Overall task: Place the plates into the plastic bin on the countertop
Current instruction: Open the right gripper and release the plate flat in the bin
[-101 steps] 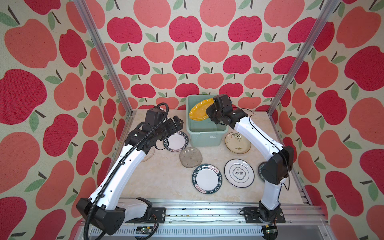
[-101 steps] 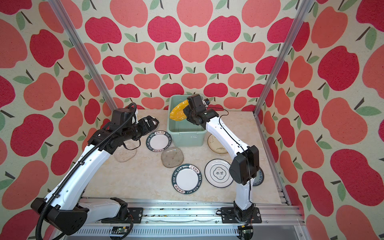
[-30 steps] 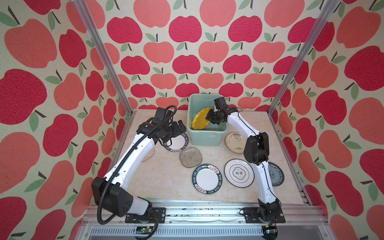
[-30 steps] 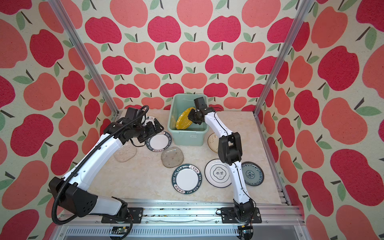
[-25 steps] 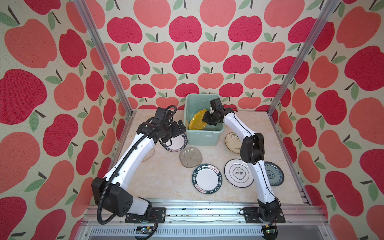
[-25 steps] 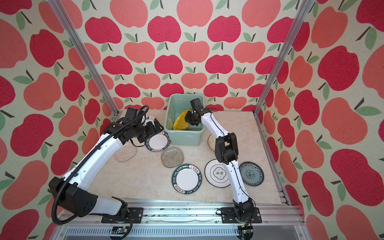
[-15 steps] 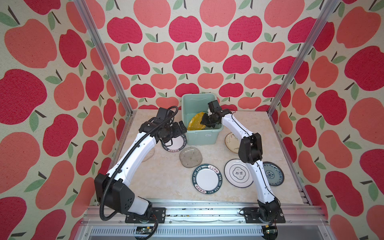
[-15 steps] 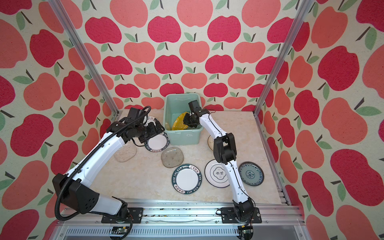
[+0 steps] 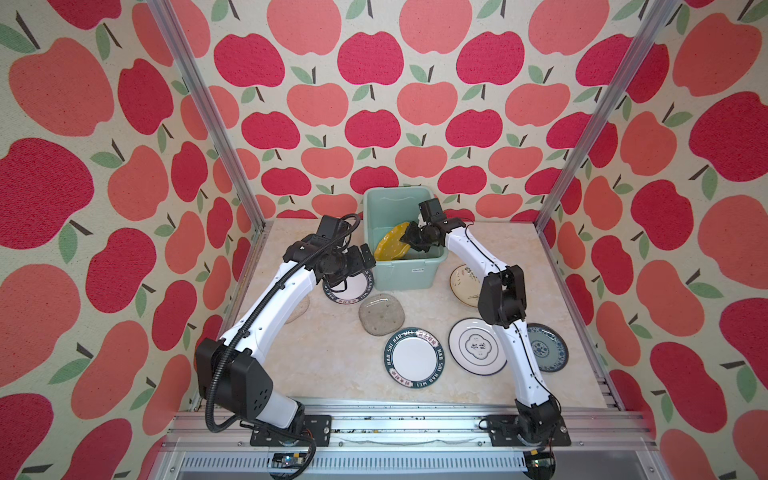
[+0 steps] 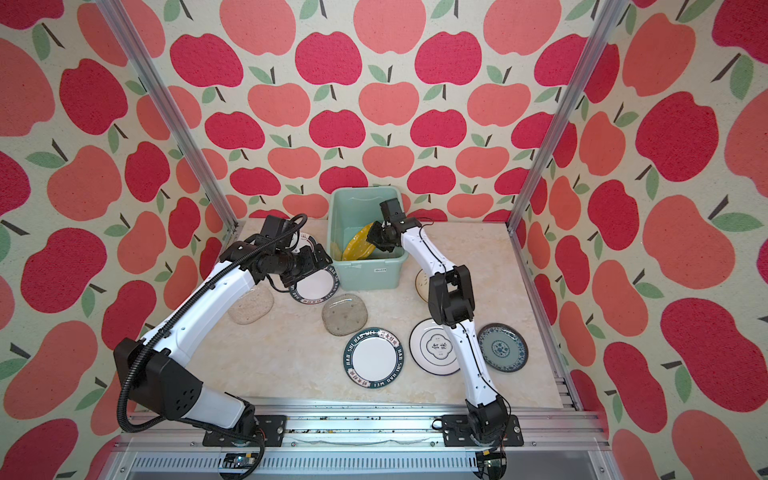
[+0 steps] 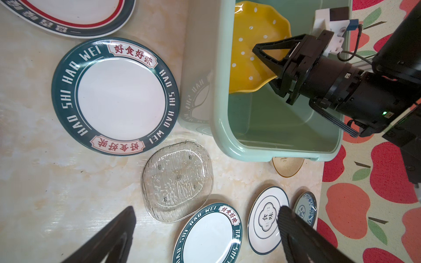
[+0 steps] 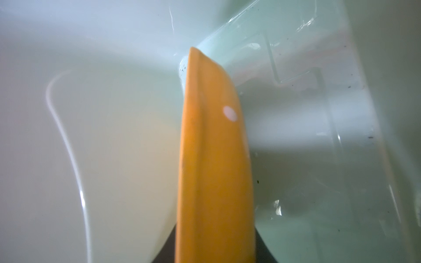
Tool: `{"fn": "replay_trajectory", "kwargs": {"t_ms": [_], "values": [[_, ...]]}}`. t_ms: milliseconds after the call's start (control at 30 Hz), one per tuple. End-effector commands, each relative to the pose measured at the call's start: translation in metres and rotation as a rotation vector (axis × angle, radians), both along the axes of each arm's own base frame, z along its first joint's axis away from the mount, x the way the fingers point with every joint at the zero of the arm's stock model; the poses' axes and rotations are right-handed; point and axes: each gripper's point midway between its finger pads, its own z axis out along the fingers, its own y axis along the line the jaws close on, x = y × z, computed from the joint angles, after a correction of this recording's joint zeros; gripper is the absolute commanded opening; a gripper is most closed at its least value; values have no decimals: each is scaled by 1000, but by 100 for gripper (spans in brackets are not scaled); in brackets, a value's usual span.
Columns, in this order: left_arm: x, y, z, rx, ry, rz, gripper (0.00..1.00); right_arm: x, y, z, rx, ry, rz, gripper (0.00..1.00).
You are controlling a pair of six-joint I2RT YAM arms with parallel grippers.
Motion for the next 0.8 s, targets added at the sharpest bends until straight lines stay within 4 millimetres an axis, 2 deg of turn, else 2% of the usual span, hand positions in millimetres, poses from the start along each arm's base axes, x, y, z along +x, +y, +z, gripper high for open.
{"fn": "replay_trajectory", "kwargs": {"t_ms": [0, 133, 400, 633, 767], "values": [[3, -1, -6, 2, 10, -17, 99, 13, 4, 5, 38, -42, -20, 35], [4, 0, -9, 3, 18, -14, 99, 15, 2, -3, 25, -38, -25, 38], [3, 6, -14, 6, 29, 0, 99, 15, -9, -18, -86, -62, -29, 54], [2, 10, -26, 8, 60, 3, 99, 15, -18, -37, -198, -82, -8, 55], [3, 14, -33, 13, 76, 13, 99, 14, -20, -45, -246, -100, 16, 60]]}}
